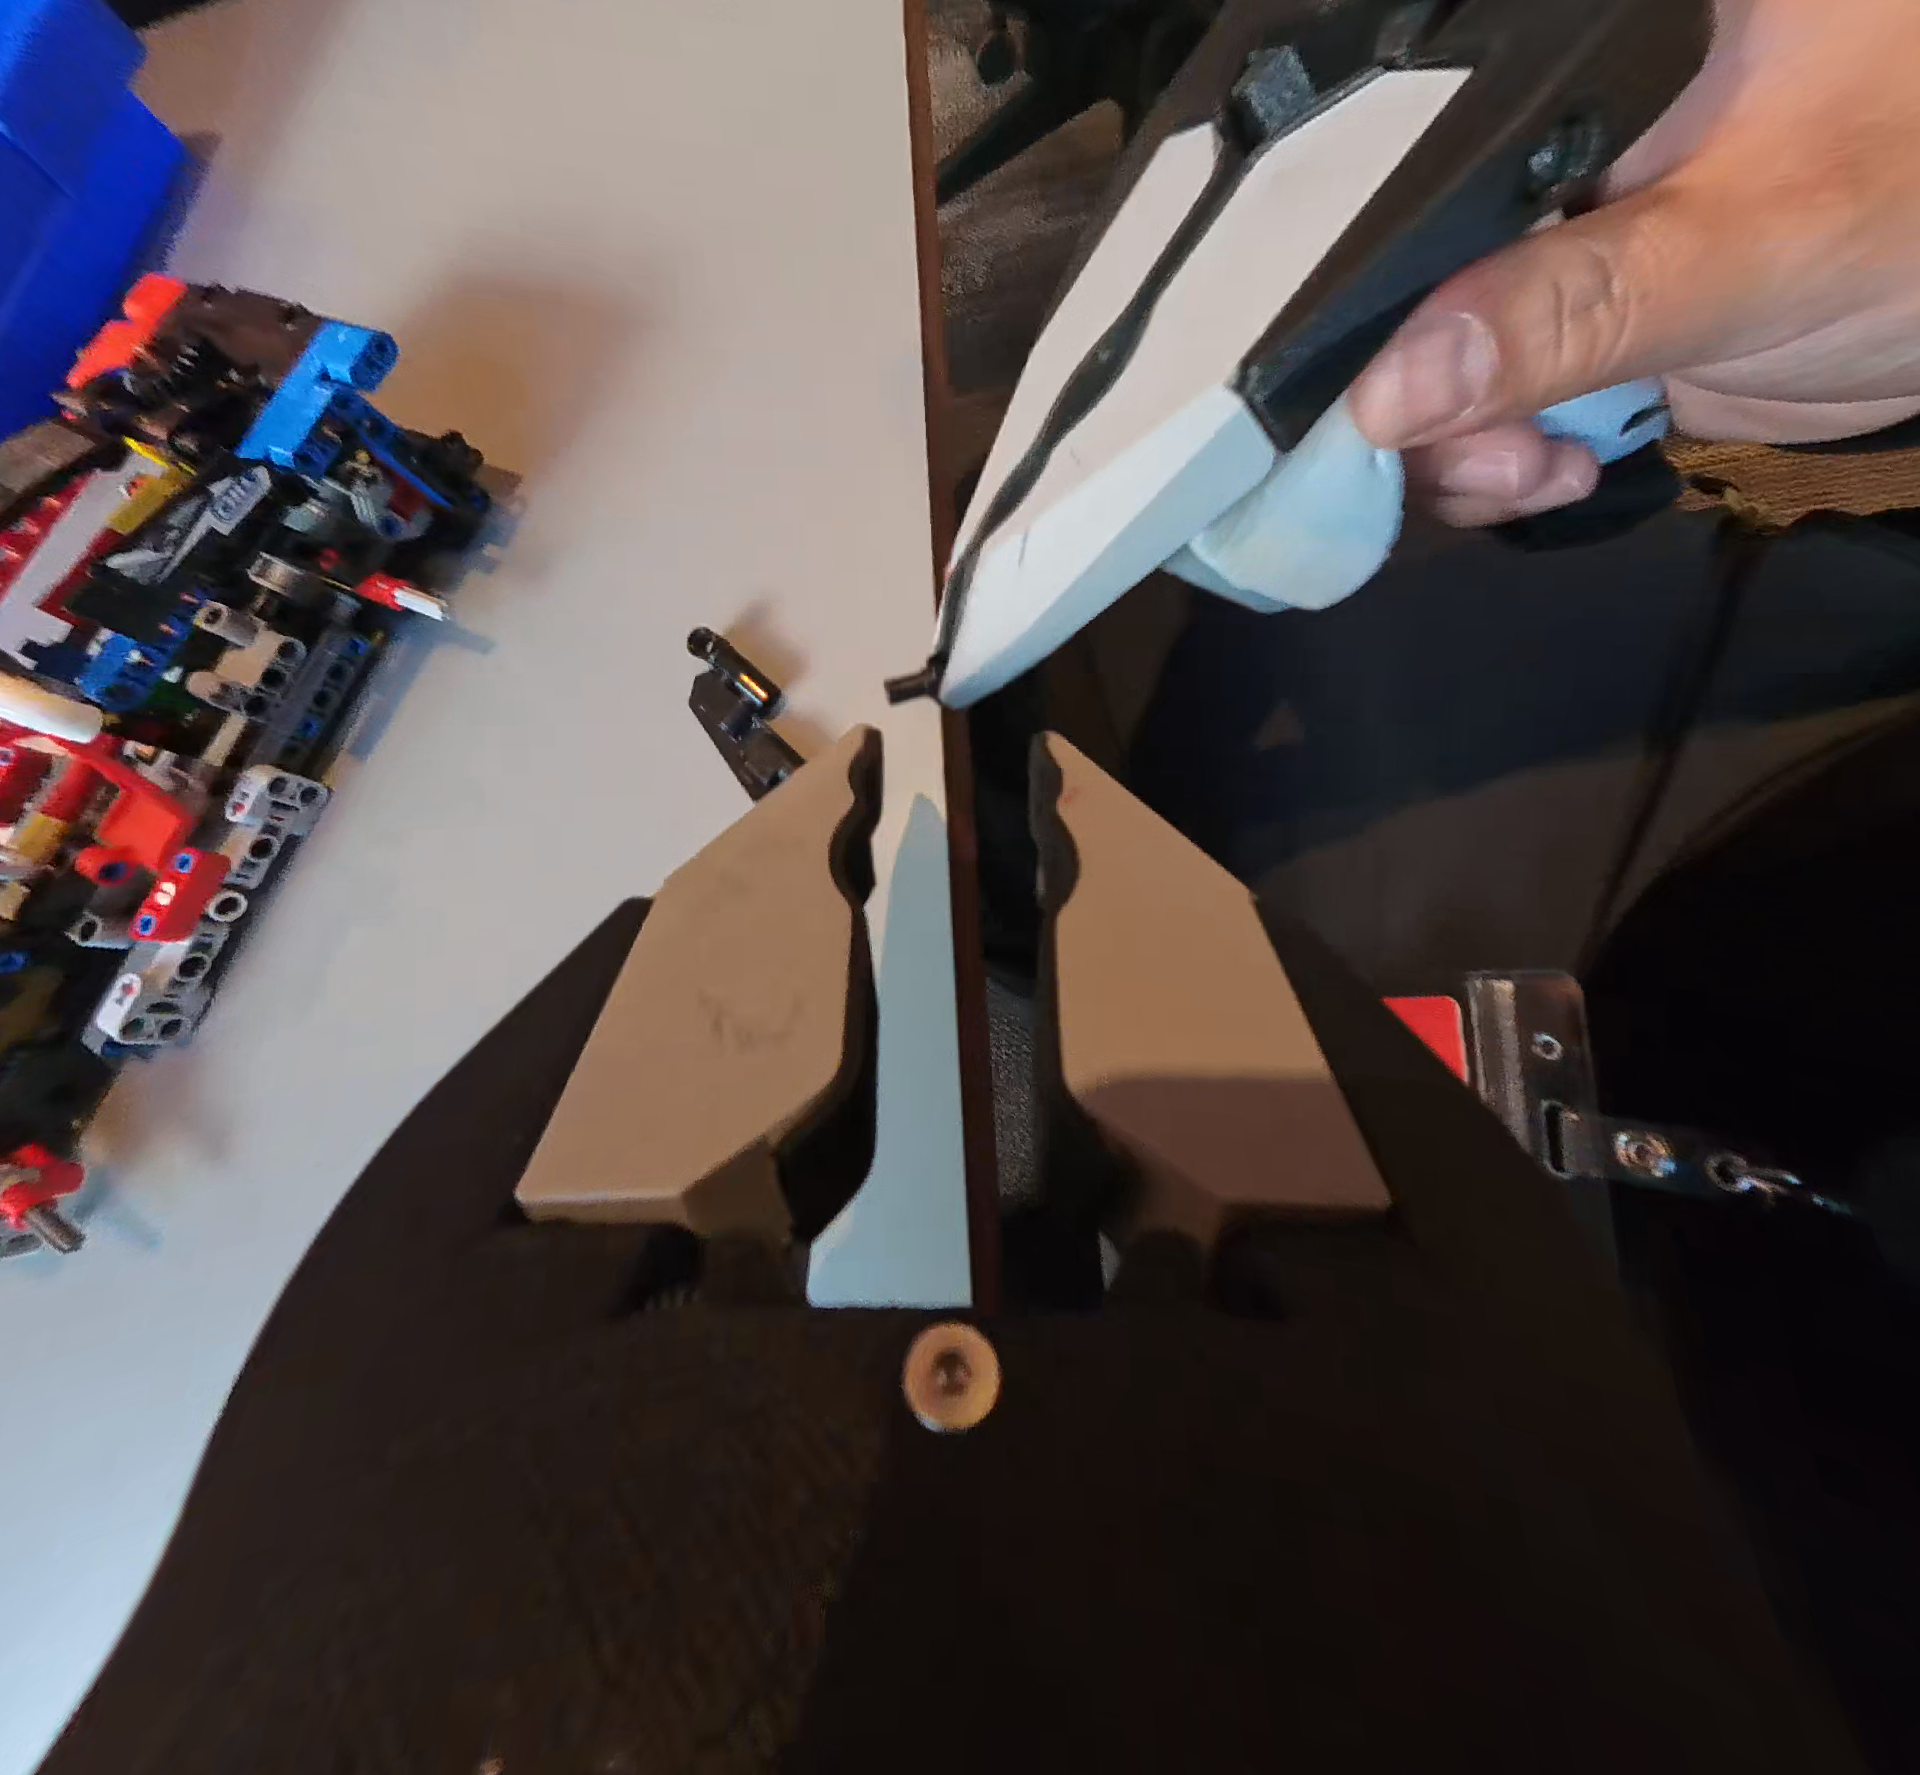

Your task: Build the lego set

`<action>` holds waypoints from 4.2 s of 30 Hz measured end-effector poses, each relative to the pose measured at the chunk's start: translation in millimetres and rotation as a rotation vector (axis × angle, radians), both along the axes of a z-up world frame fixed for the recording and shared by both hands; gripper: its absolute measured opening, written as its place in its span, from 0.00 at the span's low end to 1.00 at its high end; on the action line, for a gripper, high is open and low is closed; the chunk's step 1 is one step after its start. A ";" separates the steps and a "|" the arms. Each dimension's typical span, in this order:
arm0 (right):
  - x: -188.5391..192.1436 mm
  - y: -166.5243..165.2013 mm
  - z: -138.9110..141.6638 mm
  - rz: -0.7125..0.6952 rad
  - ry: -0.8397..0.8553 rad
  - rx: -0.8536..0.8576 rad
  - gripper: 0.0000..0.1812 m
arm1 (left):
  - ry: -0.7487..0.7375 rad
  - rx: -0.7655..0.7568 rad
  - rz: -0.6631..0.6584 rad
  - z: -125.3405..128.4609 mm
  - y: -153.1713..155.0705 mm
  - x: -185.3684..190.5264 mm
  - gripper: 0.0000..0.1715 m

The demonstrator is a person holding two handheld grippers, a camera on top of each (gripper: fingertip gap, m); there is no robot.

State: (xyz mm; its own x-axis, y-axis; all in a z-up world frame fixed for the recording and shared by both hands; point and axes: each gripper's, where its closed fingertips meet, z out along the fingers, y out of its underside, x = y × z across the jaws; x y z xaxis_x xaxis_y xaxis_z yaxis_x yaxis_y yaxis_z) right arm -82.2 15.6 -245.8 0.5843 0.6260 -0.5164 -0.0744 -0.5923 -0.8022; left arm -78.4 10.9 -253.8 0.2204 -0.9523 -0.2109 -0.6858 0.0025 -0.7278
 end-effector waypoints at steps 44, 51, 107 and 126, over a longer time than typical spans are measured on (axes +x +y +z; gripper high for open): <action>-10.0 -5.4 2.7 0.273 -0.199 0.227 0.09 | 0.139 0.256 -0.333 -14.2 10.0 -13.6 0.01; -10.7 -10.0 -2.4 0.362 -0.483 0.426 0.06 | 0.161 0.238 -0.377 -18.7 4.5 -14.8 0.01; 24.9 31.1 -18.4 0.123 -0.552 0.290 0.02 | 0.019 -0.325 -0.135 -17.0 41.5 -6.4 0.16; 23.4 35.2 -25.3 0.080 -0.463 0.201 0.02 | 0.100 -0.241 -0.127 -23.3 49.9 -4.3 0.10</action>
State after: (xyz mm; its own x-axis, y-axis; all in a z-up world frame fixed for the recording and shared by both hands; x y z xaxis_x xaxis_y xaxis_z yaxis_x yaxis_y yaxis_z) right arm -58.8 50.8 -271.1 0.6697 0.7384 -0.0796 0.3550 -0.4125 -0.8389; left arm -82.7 60.8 -277.2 0.0858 -0.9963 0.0101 -0.7598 -0.0720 -0.6462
